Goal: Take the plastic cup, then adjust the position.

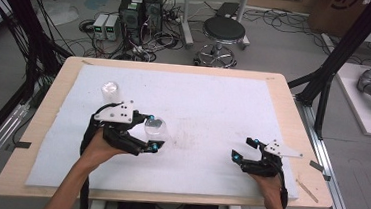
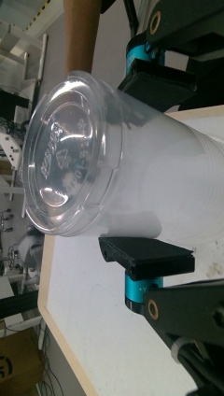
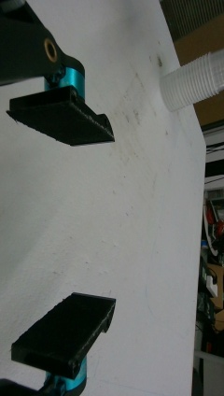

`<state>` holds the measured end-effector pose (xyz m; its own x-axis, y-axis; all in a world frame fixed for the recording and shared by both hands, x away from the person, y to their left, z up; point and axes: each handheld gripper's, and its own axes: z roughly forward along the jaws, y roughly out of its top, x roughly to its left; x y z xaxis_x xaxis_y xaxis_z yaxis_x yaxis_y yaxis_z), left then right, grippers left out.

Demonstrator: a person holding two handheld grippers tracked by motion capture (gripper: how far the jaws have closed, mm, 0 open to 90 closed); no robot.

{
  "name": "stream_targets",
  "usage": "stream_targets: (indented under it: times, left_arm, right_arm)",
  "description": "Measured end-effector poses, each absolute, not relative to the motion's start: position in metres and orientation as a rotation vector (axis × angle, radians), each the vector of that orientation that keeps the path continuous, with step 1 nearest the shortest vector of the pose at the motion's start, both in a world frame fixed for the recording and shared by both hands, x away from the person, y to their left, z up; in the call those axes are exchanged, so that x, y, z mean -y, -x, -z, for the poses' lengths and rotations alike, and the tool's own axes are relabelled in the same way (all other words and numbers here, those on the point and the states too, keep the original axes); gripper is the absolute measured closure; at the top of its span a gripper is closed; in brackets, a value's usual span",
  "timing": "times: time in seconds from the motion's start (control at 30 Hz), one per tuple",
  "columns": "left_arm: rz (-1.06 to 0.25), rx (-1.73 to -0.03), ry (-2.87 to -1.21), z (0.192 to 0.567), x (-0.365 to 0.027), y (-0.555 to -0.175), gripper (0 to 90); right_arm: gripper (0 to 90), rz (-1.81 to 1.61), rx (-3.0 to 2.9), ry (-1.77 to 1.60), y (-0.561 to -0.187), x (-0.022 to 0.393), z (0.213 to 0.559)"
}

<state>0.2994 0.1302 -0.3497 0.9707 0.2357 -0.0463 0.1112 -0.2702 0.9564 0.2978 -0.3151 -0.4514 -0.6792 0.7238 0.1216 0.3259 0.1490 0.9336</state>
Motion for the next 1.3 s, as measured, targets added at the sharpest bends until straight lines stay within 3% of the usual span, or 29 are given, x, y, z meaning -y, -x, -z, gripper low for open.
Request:
stream_targets:
  times: [1.3]
  left_arm:
    - [-0.077, -0.265, -1.805, 0.367, -0.129, -0.307, 34.4]
  right_arm:
    - [17.2, -1.66, -2.111, -0.934, -0.295, 0.319, 0.442]
